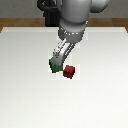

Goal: Place the red cube on top of the green cube.

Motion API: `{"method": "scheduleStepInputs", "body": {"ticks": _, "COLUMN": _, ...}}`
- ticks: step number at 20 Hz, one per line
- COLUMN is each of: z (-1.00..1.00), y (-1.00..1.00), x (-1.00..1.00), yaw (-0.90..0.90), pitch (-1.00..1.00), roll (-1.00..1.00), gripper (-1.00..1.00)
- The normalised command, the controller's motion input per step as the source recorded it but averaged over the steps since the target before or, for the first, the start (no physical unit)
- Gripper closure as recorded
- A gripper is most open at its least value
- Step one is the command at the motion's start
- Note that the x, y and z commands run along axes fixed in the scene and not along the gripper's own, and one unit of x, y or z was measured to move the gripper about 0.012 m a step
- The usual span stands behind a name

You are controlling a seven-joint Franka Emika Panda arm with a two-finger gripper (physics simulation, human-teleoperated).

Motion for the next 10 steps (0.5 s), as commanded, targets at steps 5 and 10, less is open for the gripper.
{"method": "scheduleStepInputs", "body": {"ticks": 5, "z": 0.00, "y": 0.00, "x": 0.00, "yaw": 0.00, "pitch": 0.00, "roll": 0.00, "gripper": -1.00}}
{"method": "scheduleStepInputs", "body": {"ticks": 10, "z": 0.00, "y": 0.00, "x": 0.00, "yaw": 0.00, "pitch": 0.00, "roll": 0.00, "gripper": -1.00}}
